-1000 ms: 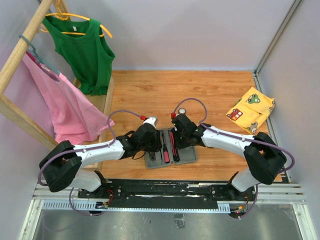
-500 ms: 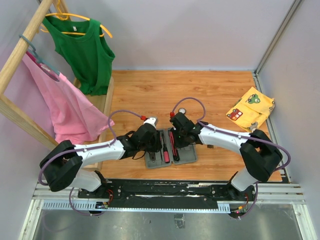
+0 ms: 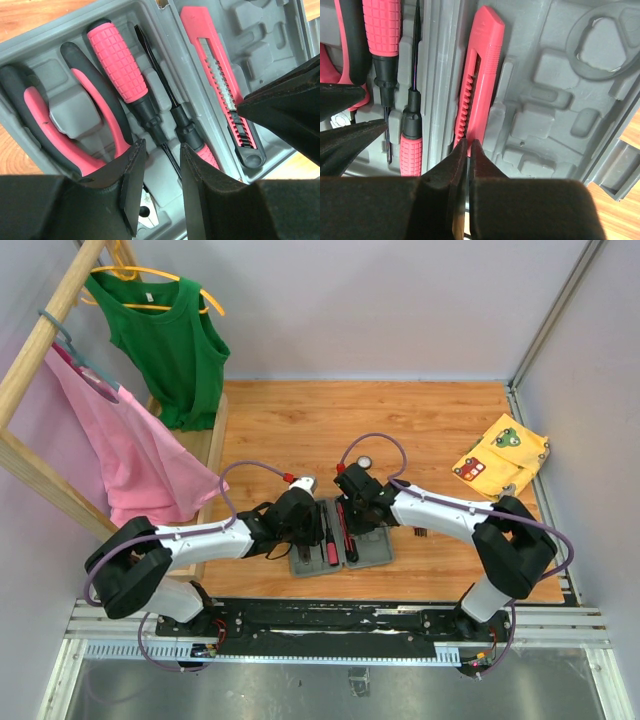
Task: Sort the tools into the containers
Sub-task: Adjust the utility knife in the storage box.
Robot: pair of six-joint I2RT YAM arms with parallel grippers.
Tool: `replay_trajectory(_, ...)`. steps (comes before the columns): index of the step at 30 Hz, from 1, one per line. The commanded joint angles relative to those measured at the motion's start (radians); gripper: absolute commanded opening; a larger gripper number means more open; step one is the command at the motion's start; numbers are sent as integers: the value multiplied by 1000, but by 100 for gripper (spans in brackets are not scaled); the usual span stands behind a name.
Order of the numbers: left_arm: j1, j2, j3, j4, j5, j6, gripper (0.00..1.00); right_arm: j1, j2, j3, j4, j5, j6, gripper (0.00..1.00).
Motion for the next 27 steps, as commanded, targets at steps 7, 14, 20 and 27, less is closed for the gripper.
replay_trajectory(7, -10, 12, 1, 26, 0, 11, 38, 42, 193, -94, -109, 48, 16, 1)
replay_trajectory(14, -10, 17, 1, 31, 2, 10, 38, 44, 239, -120, -109, 44, 21, 1)
replay_trajectory(20, -10, 20, -2, 33, 4, 10, 37, 45, 248, -134, -109, 49, 25, 1)
replay_trajectory(27, -10, 11, 7, 22, -8, 15, 37, 45, 94, -76, -137, 79, 2, 6)
